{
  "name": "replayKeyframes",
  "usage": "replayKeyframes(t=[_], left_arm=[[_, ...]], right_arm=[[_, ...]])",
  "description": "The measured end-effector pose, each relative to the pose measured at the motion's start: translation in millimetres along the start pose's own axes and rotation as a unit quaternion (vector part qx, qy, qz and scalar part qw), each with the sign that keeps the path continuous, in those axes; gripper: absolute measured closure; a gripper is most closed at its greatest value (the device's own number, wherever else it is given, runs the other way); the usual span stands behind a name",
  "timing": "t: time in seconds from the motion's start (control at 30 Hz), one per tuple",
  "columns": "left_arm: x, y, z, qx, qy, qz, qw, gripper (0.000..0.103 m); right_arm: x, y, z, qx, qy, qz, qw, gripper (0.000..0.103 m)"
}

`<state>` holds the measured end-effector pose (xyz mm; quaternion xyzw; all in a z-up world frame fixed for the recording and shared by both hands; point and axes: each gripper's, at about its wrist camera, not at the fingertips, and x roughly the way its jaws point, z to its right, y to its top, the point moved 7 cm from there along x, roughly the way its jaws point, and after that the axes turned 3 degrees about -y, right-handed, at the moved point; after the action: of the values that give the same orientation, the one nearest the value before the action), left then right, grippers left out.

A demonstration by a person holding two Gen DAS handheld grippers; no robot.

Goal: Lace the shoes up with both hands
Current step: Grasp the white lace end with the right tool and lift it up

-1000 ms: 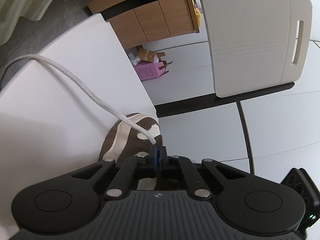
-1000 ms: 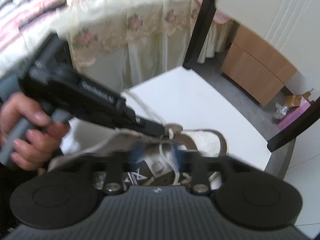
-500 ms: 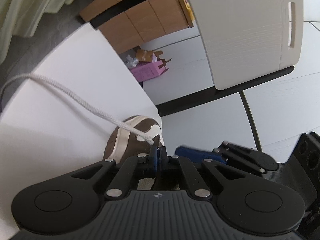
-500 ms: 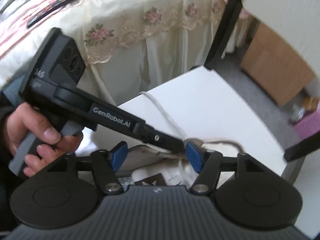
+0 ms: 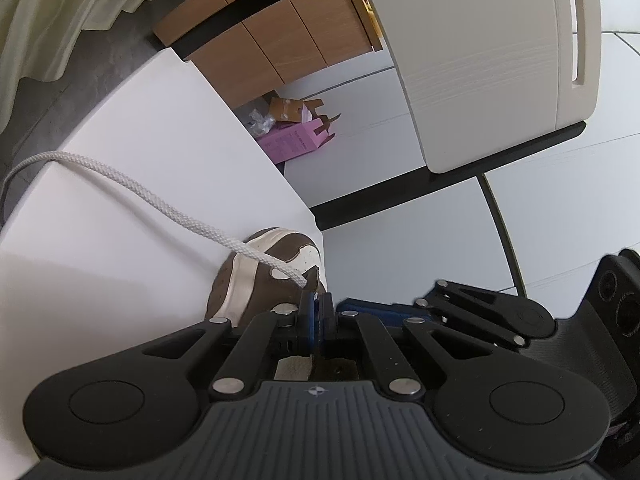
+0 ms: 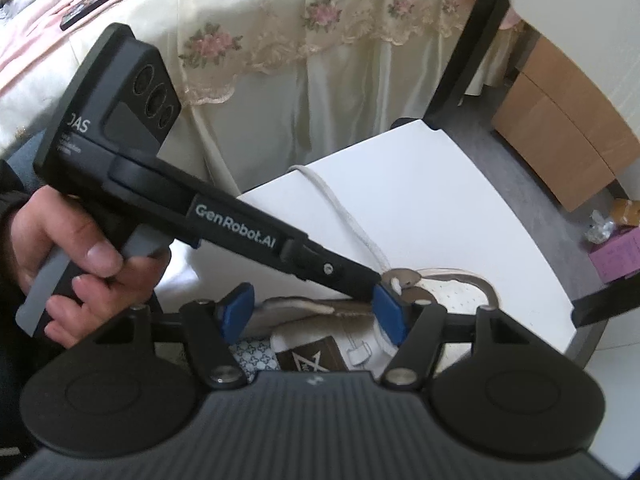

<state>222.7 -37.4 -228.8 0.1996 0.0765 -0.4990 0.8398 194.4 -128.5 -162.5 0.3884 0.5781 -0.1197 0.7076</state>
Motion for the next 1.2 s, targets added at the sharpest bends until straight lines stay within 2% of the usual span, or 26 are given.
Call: replayKeyframes(t=[0.1, 0.2, 0.27, 0.47, 0.57, 0.63, 0.67, 0.73, 0.83, 0.87, 0.9, 0.97, 1.07, 1.13, 1.17, 1.2], left_arm=[[0, 0, 1, 0.003, -0.001, 0.001, 1.0, 0.101], [1, 0, 2, 0.007, 0.001, 0.002, 1.0, 0.101], [-3, 2, 5, 0.018, 0.006, 0.021, 0.9996, 0.101], [-32, 23, -3, -0.027, -0.003, 0.084, 0.9961, 0.101], [-40, 28, 3, -0.014, -0.002, 0.091, 0.9958, 0.101], [-40, 28, 6, -0.005, -0.001, 0.089, 0.996, 0.101], [-39, 28, 8, -0.001, 0.001, 0.089, 0.9961, 0.101], [-40, 27, 10, 0.011, 0.008, 0.088, 0.996, 0.101], [-42, 26, 13, 0.025, 0.013, 0.083, 0.9961, 0.101], [-44, 25, 15, 0.033, 0.019, 0.083, 0.9958, 0.101], [-45, 24, 17, 0.044, 0.029, 0.085, 0.995, 0.101], [-51, 21, 24, 0.078, 0.045, 0.091, 0.9917, 0.101], [-63, 15, 37, 0.115, 0.048, 0.099, 0.9872, 0.1], [-66, 9, 41, 0.142, 0.075, 0.094, 0.9826, 0.099], [-67, 5, 43, 0.156, 0.091, 0.089, 0.9794, 0.097], [-66, 0, 44, 0.17, 0.107, 0.084, 0.976, 0.089]], right_arm=[[0, 7, 7, 0.018, 0.0, 0.01, 1.0, 0.036], [12, 1, 13, 0.022, -0.017, -0.018, 0.999, 0.037], [14, -2, 15, 0.028, -0.012, -0.012, 0.999, 0.037], [18, -12, 15, 0.032, -0.015, -0.008, 0.999, 0.037], [14, -9, 17, 0.049, -0.014, 0.008, 0.999, 0.037], [10, -8, 20, 0.075, -0.01, 0.021, 0.997, 0.042], [9, -8, 21, 0.088, -0.009, 0.027, 0.996, 0.05], [10, -8, 25, 0.115, -0.011, 0.037, 0.993, 0.055], [9, -12, 32, 0.155, -0.025, 0.057, 0.986, 0.076], [8, -15, 36, 0.172, -0.032, 0.066, 0.982, 0.09], [8, -18, 40, 0.189, -0.039, 0.074, 0.979, 0.099], [8, -25, 46, 0.227, -0.036, 0.095, 0.969, 0.1], [6, -36, 49, 0.284, -0.024, 0.134, 0.949, 0.1], [7, -41, 50, 0.313, -0.019, 0.155, 0.937, 0.1], [7, -43, 50, 0.326, -0.016, 0.165, 0.931, 0.1], [7, -45, 51, 0.336, -0.013, 0.173, 0.926, 0.1]])
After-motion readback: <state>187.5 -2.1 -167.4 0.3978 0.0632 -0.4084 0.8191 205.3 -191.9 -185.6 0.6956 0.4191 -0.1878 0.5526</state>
